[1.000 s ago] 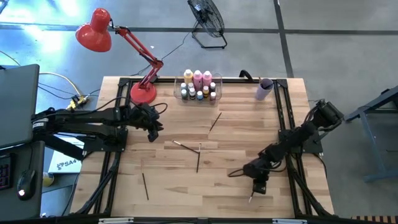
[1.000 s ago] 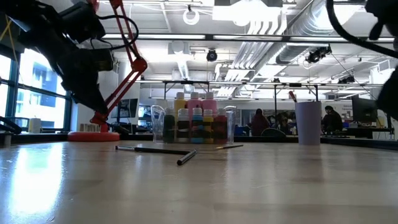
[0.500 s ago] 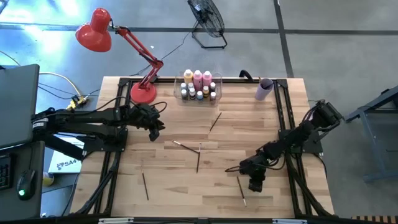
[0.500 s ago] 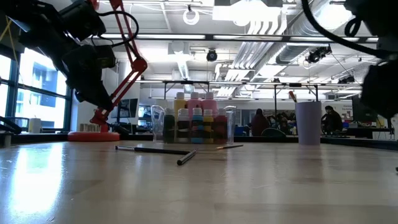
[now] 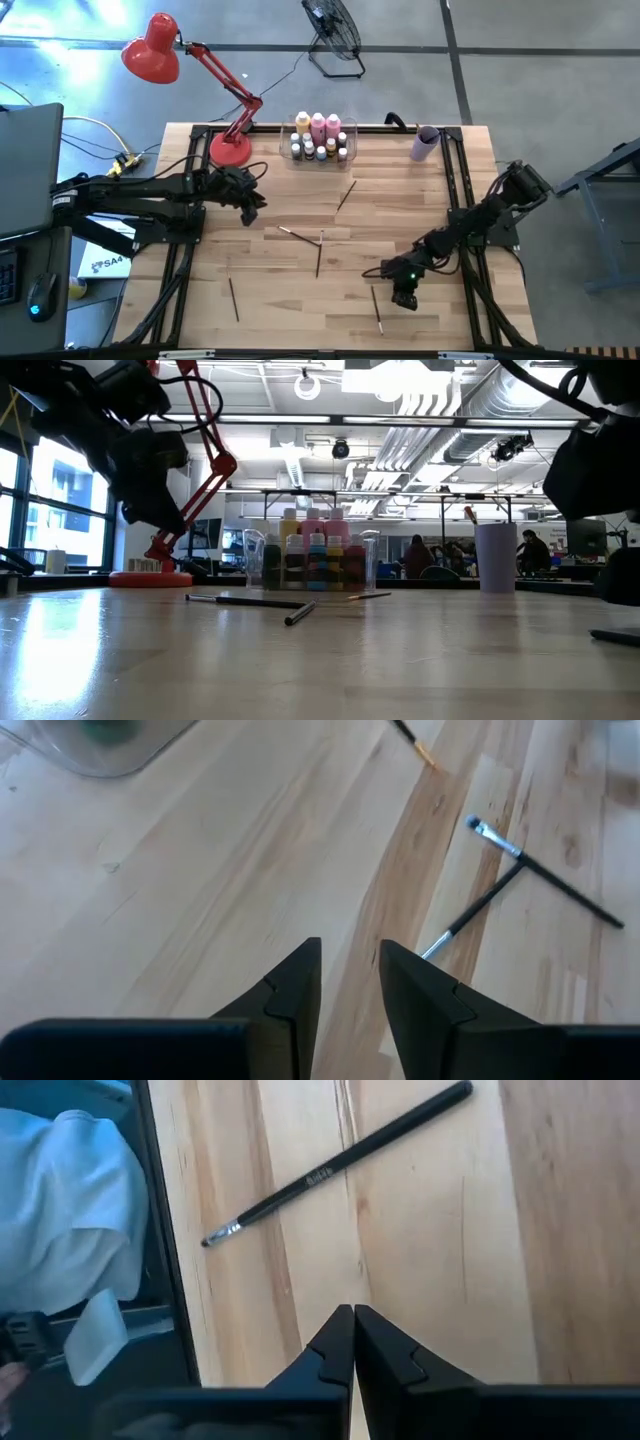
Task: Pick & Place Paint Supplies
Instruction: Put the black paint brush into the violet cup
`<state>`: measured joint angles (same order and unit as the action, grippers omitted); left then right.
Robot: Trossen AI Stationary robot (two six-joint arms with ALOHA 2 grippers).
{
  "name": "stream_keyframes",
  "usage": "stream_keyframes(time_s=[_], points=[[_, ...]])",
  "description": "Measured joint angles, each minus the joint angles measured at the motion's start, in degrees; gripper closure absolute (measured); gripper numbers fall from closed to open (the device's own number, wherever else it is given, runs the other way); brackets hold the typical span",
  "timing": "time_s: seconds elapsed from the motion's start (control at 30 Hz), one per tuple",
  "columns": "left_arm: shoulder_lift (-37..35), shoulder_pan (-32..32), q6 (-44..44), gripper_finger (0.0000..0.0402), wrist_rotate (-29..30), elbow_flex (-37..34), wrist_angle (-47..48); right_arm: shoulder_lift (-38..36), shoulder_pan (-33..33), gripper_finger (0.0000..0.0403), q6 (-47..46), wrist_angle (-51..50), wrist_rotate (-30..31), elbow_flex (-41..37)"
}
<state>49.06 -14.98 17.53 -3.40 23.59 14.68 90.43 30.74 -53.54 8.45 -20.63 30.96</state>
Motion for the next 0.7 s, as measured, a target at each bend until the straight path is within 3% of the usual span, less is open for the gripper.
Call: stream_keyframes(time_s=[0.1, 0.27, 0.53, 0.7], points=[[0.0, 0.0, 1.3, 0.0300, 0.0, 0.0, -1.4, 0.0, 0.0, 0.0400, 1.2, 0.0, 3.4, 0.0], [0.0, 0.0, 3.7, 0.0300, -0.9, 0.0, -4.8, 0.0, 0.1, 0.0400, 3.7, 0.0, 14.0, 0.0], [0.0, 0.1, 3.9, 0.0300, -7.9, 0.0, -10.9, -0.1, 1.3, 0.0400, 9.7, 0.1, 24.4, 0.1], [0.0, 6.1, 3.9, 0.0300, -4.9, 0.0, -13.2, -0.1, 1.3, 0.0400, 12.7, 1.4, 29.6, 0.1]])
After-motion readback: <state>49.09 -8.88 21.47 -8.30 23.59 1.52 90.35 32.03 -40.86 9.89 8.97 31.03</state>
